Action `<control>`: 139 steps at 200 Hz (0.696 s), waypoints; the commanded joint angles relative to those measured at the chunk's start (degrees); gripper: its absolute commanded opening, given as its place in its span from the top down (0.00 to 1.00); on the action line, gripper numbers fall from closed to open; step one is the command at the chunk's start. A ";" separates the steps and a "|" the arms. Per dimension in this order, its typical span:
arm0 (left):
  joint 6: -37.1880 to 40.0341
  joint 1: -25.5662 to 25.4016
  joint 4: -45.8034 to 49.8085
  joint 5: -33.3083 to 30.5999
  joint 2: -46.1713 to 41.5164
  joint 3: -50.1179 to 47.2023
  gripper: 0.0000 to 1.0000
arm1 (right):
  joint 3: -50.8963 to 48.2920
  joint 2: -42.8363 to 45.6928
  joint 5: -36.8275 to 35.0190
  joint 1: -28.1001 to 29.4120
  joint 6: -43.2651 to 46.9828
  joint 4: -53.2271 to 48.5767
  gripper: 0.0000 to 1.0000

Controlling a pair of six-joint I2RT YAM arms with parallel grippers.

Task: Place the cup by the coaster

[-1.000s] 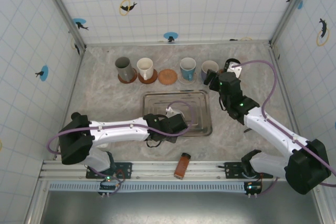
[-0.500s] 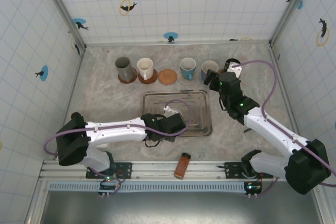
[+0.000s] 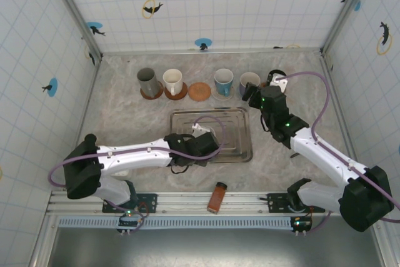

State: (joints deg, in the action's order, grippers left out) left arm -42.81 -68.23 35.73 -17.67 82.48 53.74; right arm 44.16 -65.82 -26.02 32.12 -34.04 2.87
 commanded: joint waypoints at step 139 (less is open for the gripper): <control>10.36 12.10 -3.56 -0.26 -1.30 8.12 1.00 | 0.66 -1.49 0.94 -1.70 0.03 2.57 0.01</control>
State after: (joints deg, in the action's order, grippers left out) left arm -35.20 -57.36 35.05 -16.97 82.15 57.95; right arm 44.16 -66.81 -25.17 30.72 -34.00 3.01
